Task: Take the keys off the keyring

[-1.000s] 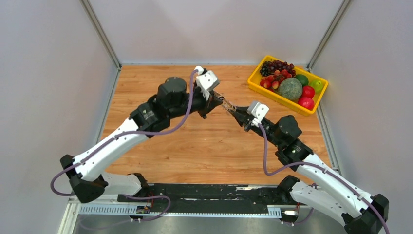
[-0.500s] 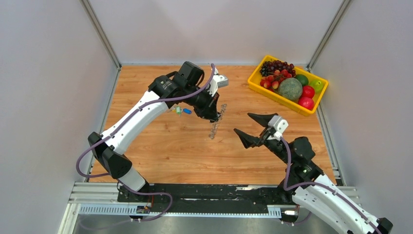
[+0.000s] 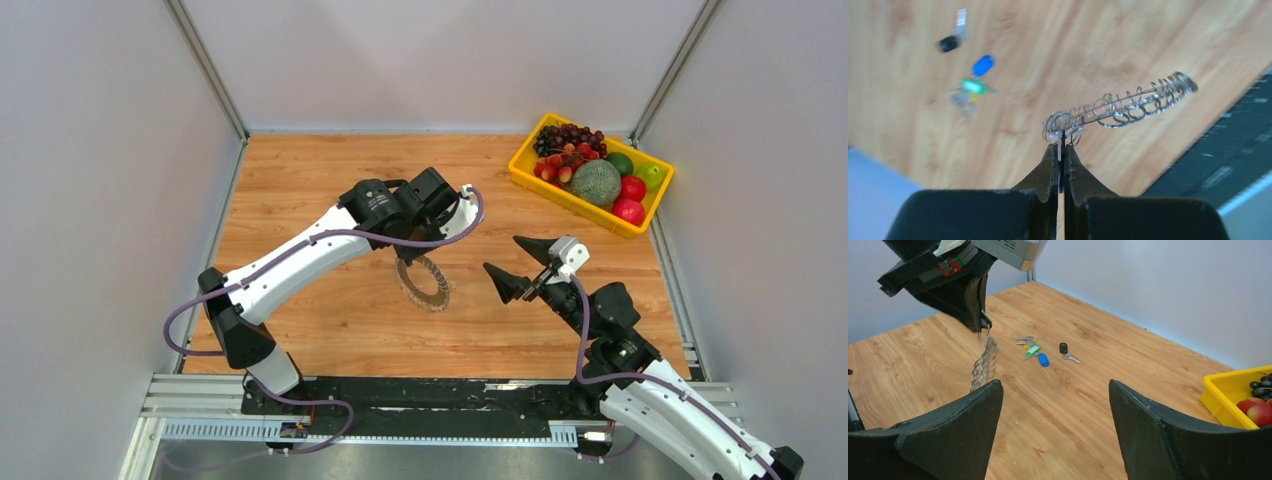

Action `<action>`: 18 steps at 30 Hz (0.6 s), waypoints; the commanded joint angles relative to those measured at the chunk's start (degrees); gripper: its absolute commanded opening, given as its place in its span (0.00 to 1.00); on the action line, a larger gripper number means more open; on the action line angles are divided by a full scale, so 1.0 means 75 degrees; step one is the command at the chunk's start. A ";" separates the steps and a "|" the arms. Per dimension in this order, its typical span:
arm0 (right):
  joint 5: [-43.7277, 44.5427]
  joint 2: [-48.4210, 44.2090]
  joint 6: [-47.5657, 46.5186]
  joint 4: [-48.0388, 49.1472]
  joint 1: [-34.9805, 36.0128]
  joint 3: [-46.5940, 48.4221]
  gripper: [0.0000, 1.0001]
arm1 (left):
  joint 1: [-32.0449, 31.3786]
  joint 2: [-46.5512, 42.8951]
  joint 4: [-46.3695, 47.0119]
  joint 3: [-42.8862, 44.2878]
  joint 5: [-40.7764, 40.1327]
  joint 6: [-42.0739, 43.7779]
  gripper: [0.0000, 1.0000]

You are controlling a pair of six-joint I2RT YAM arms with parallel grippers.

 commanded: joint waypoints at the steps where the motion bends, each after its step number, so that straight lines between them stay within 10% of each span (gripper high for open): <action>1: -0.0242 0.0143 0.0173 0.0111 0.0031 0.0083 0.81 | -0.0337 -0.0094 0.0537 0.0348 -0.3088 0.1458 0.00; 11: -0.0705 0.0347 -0.0070 0.0634 0.0025 0.0006 0.77 | -0.1043 -0.1009 0.4172 -0.1301 -0.5086 0.5178 0.00; 18: -0.1634 0.0627 -0.0451 0.1156 0.0031 0.0001 0.68 | -0.1046 -0.3585 0.7177 -0.4316 -0.2710 0.6481 0.00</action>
